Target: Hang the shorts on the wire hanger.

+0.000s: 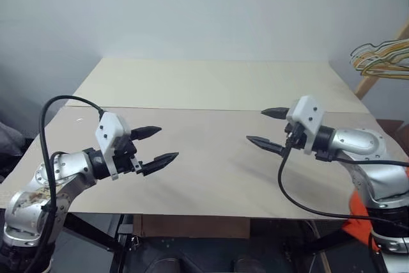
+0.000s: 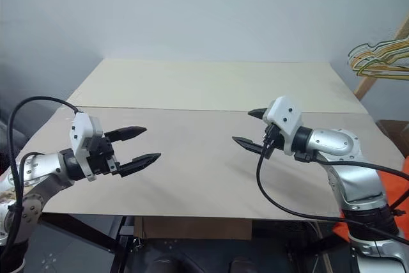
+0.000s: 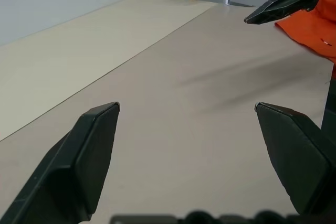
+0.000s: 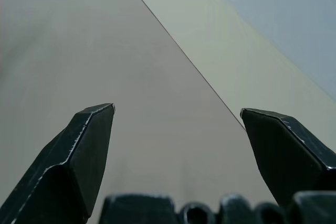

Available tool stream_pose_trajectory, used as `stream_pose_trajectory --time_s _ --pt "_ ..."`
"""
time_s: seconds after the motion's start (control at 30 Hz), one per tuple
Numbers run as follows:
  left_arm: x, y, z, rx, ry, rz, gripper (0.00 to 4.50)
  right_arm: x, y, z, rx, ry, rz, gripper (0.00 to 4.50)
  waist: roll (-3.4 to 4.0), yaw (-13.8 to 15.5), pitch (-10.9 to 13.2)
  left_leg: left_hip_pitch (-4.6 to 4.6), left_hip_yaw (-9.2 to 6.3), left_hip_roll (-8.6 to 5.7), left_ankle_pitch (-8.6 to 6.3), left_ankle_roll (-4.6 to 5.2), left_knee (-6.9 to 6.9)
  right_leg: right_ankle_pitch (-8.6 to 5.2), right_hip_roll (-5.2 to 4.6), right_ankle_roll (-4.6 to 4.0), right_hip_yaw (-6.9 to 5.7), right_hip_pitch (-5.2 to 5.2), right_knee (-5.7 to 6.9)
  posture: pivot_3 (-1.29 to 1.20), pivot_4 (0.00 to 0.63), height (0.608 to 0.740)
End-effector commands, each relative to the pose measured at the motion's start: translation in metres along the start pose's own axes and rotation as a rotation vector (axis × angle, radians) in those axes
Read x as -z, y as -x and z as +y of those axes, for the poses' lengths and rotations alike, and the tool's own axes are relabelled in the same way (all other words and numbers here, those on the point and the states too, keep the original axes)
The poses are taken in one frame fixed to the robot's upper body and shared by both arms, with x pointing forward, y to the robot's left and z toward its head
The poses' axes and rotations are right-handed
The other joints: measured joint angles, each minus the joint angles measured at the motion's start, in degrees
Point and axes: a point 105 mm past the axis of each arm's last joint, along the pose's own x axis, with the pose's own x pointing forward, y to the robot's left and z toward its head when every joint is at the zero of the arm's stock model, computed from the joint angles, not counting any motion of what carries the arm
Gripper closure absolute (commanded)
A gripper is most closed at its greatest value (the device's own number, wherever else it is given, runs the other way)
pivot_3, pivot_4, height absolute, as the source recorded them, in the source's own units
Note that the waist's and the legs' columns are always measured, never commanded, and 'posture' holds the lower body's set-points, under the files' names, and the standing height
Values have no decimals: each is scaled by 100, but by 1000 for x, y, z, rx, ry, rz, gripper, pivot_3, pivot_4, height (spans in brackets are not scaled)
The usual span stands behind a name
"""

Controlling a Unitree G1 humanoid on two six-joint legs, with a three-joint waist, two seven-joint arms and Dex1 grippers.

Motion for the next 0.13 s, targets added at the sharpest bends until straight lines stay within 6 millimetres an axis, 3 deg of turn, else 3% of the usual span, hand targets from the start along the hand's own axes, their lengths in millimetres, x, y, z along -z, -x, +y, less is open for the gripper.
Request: stream_pose_trajectory --time_s 0.03,0.13 --pt "-12 1 -1 5 -38 -34 0 -11 1 -1 8 53 -31 34 0 10 0 0 0 0 0 0 0 0 0 0 -1 0 0 46 3 740" --pt "-12 0 0 15 -38 -28 0 -10 2 1 6 59 -28 34 -1 3 -1 2 2 0 0 0 0 0 1 -1 -1 0 2 37 0 740"
